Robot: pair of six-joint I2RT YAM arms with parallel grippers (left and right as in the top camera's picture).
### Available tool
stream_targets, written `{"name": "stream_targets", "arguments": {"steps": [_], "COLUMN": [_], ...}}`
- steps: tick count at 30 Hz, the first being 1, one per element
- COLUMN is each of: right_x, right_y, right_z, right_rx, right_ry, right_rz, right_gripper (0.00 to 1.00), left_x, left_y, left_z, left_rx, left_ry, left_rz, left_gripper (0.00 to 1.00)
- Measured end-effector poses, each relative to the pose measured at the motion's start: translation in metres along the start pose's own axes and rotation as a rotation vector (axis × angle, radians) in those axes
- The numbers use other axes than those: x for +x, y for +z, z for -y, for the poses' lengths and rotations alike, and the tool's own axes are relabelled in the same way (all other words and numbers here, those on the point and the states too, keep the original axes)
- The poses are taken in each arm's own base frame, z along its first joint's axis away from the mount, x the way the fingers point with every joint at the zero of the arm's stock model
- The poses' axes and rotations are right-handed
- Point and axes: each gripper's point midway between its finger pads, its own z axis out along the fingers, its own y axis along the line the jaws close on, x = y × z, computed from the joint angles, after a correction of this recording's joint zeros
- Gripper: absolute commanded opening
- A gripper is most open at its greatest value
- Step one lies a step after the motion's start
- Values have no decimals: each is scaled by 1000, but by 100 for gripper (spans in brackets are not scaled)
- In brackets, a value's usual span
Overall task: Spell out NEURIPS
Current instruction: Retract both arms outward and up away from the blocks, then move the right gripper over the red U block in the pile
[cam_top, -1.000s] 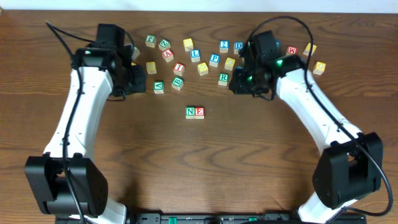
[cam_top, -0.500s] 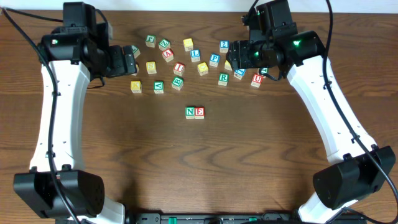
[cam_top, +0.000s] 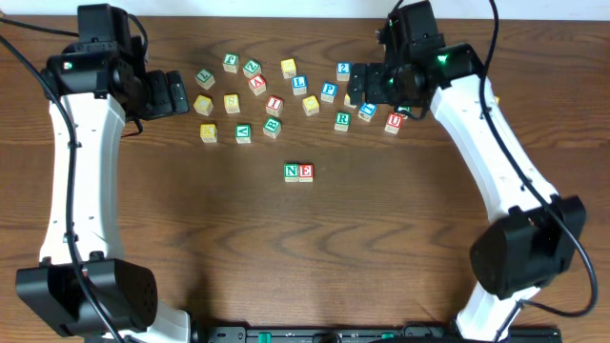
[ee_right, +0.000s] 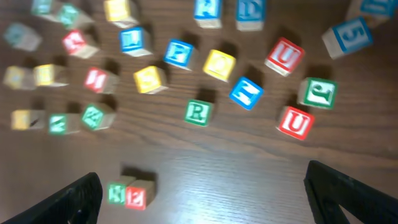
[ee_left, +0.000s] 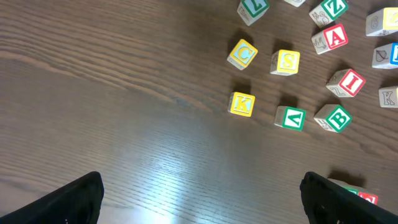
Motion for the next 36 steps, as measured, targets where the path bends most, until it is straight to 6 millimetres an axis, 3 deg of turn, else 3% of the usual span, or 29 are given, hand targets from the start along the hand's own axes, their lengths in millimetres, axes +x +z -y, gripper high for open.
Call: {"name": "stream_targets", "arguments": {"steps": [4, 10, 21, 36], "right_x": [4, 7, 10, 22], "right_y": [19, 31, 35, 85], "right_z": [16, 35, 62, 82], "right_rx": [39, 74, 123, 198], "right_ry": [61, 147, 230, 255], "right_rz": [-39, -69, -81, -128], "right_gripper": [83, 77, 71, 66], "left_x": [-1, -2, -2, -2], "left_y": [0, 0, 0, 0], "left_z": [-1, -1, -1, -1], "left_rx": [-6, -5, -5, -5], "left_ry": [0, 0, 0, 0], "left_rz": [3, 8, 8, 9], "left_gripper": [100, 100, 100, 100]}}
